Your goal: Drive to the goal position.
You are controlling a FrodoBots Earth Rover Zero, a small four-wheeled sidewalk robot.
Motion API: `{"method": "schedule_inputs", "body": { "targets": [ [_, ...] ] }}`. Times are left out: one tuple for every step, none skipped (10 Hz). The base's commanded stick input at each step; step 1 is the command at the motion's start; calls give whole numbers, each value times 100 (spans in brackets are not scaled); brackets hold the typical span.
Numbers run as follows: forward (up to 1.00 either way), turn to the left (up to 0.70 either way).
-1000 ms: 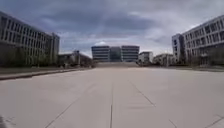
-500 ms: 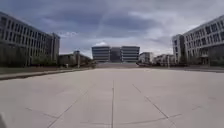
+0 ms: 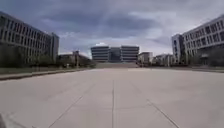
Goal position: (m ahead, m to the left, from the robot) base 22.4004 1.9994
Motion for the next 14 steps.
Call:
{"method": "schedule_inputs", "body": {
  "targets": [
    [70,0],
    [70,0],
    [70,0],
    [70,0],
    [70,0],
    [70,0],
    [70,0],
    [70,0],
    [70,0],
    [70,0],
    [70,0],
    [70,0],
    [70,0],
    [70,0]
  ]
}}
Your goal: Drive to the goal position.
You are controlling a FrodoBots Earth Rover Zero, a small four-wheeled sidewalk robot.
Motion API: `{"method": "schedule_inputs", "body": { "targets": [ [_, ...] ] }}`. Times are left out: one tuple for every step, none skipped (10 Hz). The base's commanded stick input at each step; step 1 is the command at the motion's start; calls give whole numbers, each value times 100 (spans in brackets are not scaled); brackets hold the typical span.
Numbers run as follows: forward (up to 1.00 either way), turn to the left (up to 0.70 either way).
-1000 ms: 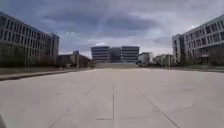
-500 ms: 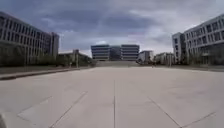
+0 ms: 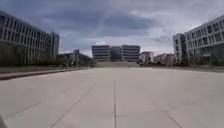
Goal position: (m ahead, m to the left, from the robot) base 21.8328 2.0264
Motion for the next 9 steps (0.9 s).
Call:
{"method": "schedule_inputs", "body": {
  "targets": [
    [70,0],
    [70,0],
    [70,0],
    [70,0],
    [70,0],
    [70,0],
    [70,0],
    [70,0],
    [70,0]
  ]
}}
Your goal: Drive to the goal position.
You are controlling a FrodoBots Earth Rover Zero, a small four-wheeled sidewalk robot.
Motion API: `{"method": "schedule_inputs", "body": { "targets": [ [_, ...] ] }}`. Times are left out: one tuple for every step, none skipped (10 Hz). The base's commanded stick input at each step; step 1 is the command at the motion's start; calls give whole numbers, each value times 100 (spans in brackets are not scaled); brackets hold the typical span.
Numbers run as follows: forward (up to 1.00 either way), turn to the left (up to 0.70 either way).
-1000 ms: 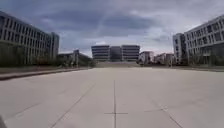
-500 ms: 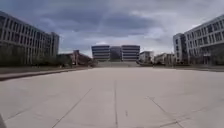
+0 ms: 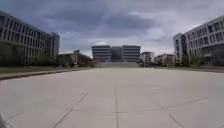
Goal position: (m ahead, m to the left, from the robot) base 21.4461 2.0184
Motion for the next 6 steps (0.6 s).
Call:
{"method": "schedule_inputs", "body": {
  "targets": [
    [70,0],
    [70,0],
    [70,0],
    [70,0],
    [70,0],
    [70,0]
  ]
}}
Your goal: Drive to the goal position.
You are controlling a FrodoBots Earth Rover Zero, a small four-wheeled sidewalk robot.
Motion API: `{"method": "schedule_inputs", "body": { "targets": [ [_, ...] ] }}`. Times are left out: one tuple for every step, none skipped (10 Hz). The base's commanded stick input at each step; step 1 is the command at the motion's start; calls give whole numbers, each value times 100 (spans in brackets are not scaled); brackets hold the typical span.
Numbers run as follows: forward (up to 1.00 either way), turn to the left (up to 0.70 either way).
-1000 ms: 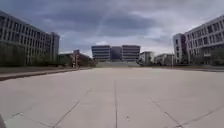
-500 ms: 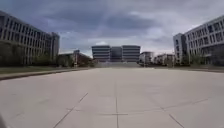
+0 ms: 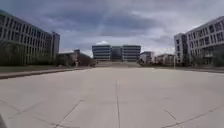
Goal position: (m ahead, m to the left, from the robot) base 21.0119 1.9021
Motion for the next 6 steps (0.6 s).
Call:
{"method": "schedule_inputs", "body": {
  "targets": [
    [70,0],
    [70,0],
    [70,0],
    [70,0],
    [70,0],
    [70,0]
  ]
}}
